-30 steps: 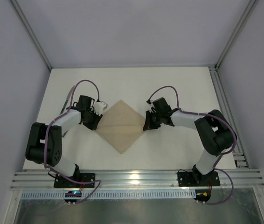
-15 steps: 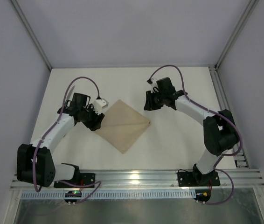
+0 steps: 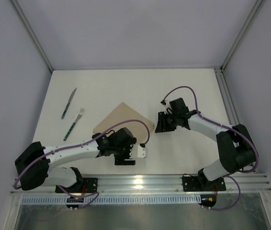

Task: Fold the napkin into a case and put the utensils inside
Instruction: Turn over the upper triangle-folded napkin at the center of the board.

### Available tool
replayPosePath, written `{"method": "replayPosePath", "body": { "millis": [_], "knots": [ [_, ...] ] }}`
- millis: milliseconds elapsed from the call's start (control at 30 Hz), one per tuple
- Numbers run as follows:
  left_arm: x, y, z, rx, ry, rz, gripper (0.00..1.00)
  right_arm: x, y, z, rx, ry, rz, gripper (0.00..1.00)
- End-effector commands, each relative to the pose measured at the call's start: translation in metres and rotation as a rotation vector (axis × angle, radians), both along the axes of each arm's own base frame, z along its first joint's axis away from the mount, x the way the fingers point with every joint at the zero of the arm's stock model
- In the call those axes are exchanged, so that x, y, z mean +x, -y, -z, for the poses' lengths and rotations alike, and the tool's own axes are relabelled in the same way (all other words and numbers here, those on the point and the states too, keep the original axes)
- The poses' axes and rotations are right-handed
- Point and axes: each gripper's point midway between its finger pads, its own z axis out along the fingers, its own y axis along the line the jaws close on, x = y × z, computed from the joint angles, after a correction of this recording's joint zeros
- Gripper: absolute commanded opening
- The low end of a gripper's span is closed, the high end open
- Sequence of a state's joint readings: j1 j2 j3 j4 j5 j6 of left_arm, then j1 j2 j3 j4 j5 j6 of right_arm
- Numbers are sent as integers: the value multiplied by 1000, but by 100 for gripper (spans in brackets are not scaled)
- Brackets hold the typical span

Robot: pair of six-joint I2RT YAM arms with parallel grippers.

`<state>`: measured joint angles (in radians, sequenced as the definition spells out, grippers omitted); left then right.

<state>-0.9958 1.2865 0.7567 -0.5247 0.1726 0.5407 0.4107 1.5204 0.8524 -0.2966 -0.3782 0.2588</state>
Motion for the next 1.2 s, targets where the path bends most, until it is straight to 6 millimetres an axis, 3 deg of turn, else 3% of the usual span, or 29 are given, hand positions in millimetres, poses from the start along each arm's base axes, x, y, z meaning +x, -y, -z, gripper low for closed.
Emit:
{"method": "replayPosePath", "body": {
  "millis": [0, 167, 500, 600, 633, 733, 867, 900, 1033, 1167],
  "knots": [
    [20, 15, 4, -5, 163, 44, 78, 4, -11, -25, 102, 70, 19, 43],
    [19, 16, 15, 14, 162, 83, 77, -4, -8, -22, 99, 58, 26, 43],
    [19, -4, 55, 141, 167, 126, 69, -12, -5, -27, 108, 64, 30, 43],
    [19, -6, 60, 149, 169, 125, 58, -13, -4, -29, 114, 64, 40, 43],
    [19, -6, 61, 151, 168, 125, 49, -14, -4, -30, 121, 59, 51, 43],
    [19, -5, 62, 146, 165, 115, 34, -16, -2, -26, 128, 47, 94, 44],
    [32, -5, 52, 139, 229, 58, 3, -17, -8, -19, 211, -4, 203, 50],
    [37, -1, 46, 120, 249, 45, 0, -17, -8, -18, 222, -13, 220, 51],
    [51, 11, 10, 34, 322, -10, 0, -5, -18, -20, 301, -5, 272, 60],
    [61, 21, -25, -44, 345, -64, 0, 1, -28, -15, 385, -35, 321, 61]
  ]
}}
